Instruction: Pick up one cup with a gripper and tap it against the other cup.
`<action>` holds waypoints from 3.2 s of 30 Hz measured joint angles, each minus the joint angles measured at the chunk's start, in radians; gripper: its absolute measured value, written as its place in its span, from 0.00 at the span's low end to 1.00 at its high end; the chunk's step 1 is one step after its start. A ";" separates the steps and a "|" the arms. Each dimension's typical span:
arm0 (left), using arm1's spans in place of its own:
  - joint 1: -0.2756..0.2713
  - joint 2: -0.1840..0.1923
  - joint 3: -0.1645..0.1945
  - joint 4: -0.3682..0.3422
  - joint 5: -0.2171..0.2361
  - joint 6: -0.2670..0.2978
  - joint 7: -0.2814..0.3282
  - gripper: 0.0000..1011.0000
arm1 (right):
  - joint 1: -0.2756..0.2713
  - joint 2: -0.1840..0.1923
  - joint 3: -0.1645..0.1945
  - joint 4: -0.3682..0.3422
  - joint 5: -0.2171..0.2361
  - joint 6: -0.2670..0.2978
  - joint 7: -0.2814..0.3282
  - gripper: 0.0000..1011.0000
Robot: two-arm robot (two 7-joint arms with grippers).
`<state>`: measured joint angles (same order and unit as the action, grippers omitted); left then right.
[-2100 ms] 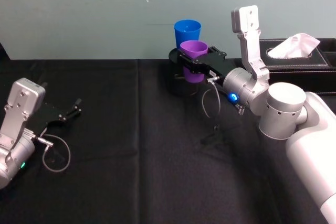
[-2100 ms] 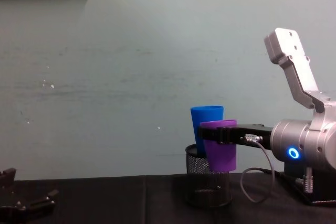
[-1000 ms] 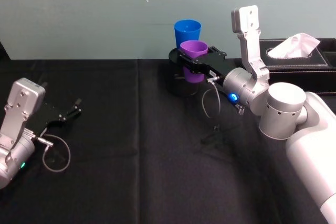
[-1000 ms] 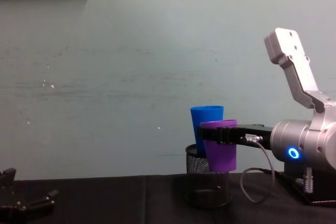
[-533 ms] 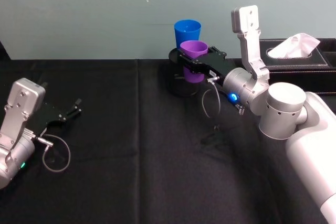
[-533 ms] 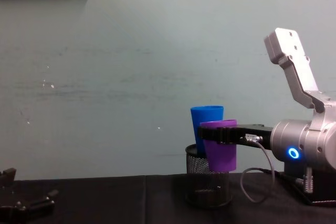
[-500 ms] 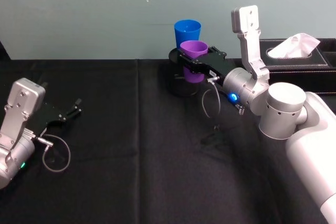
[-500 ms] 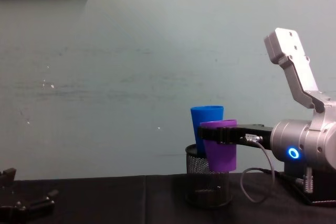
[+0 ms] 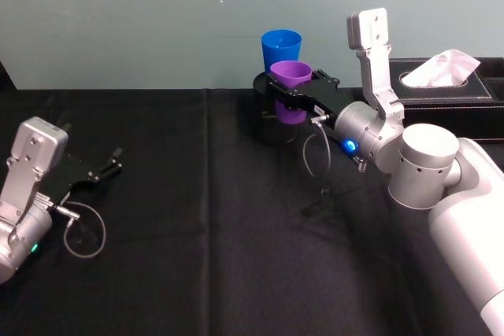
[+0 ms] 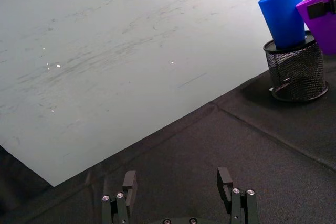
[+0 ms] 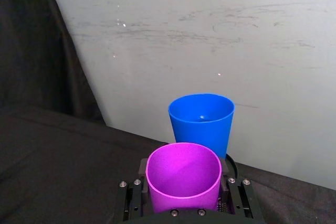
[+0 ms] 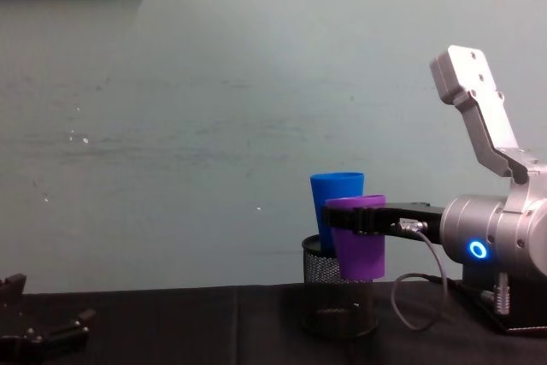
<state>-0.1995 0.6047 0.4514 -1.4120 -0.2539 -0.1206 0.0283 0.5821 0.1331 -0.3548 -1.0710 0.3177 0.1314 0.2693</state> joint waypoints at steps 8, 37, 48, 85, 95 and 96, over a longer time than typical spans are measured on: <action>0.000 0.000 0.000 0.000 0.000 0.000 0.000 0.99 | 0.000 0.000 0.000 0.000 0.000 0.000 0.000 0.72; 0.000 0.000 0.000 0.000 0.000 0.000 0.000 0.99 | 0.000 0.000 0.000 0.000 0.000 0.000 0.000 0.72; 0.000 0.000 0.000 0.000 0.000 0.000 0.000 0.99 | 0.000 0.000 0.000 0.000 0.000 0.000 0.000 0.72; 0.000 0.000 0.000 0.000 0.000 0.000 0.000 0.99 | 0.000 0.000 0.000 0.000 0.000 0.000 0.000 0.72; 0.000 0.000 0.000 0.000 0.000 0.000 0.000 0.99 | 0.000 0.000 0.000 0.000 0.000 0.000 0.000 0.72; 0.000 0.000 0.000 0.000 0.000 0.000 0.000 0.99 | 0.000 0.000 0.000 0.000 0.000 0.000 0.000 0.72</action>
<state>-0.1995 0.6047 0.4514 -1.4120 -0.2539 -0.1206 0.0283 0.5822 0.1331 -0.3547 -1.0711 0.3177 0.1314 0.2693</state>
